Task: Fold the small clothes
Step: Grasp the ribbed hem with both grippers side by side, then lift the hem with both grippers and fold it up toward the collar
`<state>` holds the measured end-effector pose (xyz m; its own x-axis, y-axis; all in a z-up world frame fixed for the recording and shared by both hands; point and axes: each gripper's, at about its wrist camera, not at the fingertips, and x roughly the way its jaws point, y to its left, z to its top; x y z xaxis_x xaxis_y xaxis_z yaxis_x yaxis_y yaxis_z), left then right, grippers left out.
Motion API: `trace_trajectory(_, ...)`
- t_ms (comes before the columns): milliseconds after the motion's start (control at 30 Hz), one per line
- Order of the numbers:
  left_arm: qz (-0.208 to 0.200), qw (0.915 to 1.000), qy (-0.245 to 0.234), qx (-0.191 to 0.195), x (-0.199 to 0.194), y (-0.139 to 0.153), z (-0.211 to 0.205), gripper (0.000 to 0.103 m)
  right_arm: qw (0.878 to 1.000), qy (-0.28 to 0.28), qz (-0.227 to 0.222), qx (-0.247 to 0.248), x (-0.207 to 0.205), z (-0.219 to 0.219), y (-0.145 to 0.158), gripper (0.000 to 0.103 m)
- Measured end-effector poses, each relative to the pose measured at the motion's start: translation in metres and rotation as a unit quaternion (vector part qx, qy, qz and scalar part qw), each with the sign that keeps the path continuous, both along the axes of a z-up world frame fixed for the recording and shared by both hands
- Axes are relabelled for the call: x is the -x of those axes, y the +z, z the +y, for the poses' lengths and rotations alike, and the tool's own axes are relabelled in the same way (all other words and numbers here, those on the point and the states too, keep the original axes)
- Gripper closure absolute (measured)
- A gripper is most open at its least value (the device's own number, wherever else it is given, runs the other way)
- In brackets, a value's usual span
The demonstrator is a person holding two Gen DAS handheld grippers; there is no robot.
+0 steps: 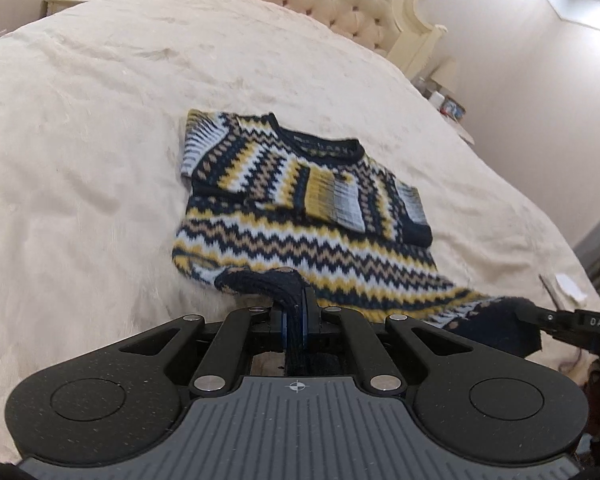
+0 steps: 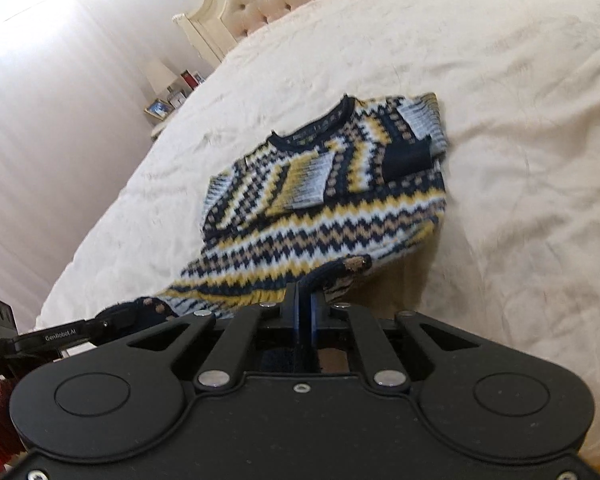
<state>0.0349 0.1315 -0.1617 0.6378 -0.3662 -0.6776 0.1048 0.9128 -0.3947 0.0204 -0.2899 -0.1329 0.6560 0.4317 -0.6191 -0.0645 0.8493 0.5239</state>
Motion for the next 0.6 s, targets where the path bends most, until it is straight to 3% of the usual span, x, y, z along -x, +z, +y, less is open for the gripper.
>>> trace_trajectory(600, -0.050, 0.9965, 0.065, -0.017, -0.108, 0.053, -0.029, 0.098, 0.997, 0.015, -0.051, -0.065, -0.118, -0.047, 0.017, 0.091)
